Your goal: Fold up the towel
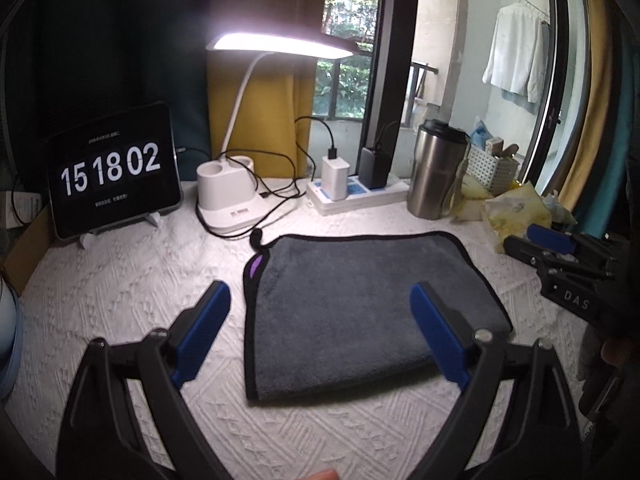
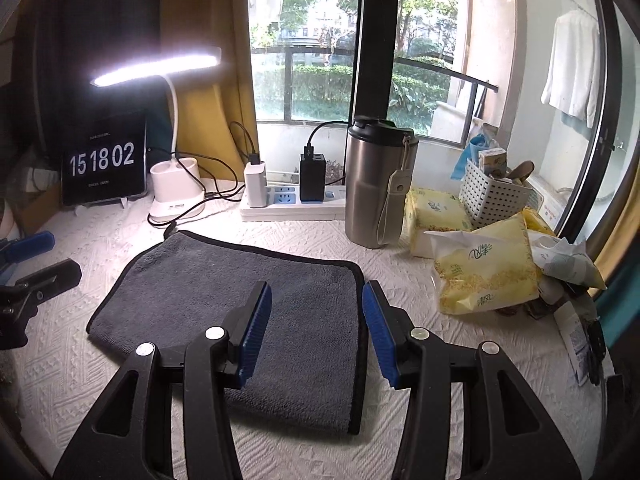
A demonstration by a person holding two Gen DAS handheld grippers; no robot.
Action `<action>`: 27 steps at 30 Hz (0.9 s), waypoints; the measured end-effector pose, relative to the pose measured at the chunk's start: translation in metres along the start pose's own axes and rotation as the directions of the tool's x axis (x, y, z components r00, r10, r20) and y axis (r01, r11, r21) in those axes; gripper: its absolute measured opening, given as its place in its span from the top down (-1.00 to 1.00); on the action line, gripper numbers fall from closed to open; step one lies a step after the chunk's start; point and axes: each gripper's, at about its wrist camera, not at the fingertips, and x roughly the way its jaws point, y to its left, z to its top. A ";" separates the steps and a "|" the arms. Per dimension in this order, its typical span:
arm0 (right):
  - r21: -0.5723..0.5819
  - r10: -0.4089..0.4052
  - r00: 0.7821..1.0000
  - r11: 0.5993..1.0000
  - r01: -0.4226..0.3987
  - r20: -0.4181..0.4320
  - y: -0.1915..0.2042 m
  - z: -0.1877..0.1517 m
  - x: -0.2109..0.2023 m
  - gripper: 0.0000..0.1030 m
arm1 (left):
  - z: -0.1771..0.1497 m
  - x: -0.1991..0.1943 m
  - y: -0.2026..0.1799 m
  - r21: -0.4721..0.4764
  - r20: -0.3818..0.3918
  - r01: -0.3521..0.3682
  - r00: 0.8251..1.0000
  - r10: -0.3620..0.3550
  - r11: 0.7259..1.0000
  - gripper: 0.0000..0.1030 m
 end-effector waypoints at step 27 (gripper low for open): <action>0.020 0.001 0.982 1.000 -0.005 0.189 0.015 -0.040 -0.111 0.02 | -0.043 -0.094 -0.001 -0.039 0.235 0.020 0.972 -0.010 0.999 -0.79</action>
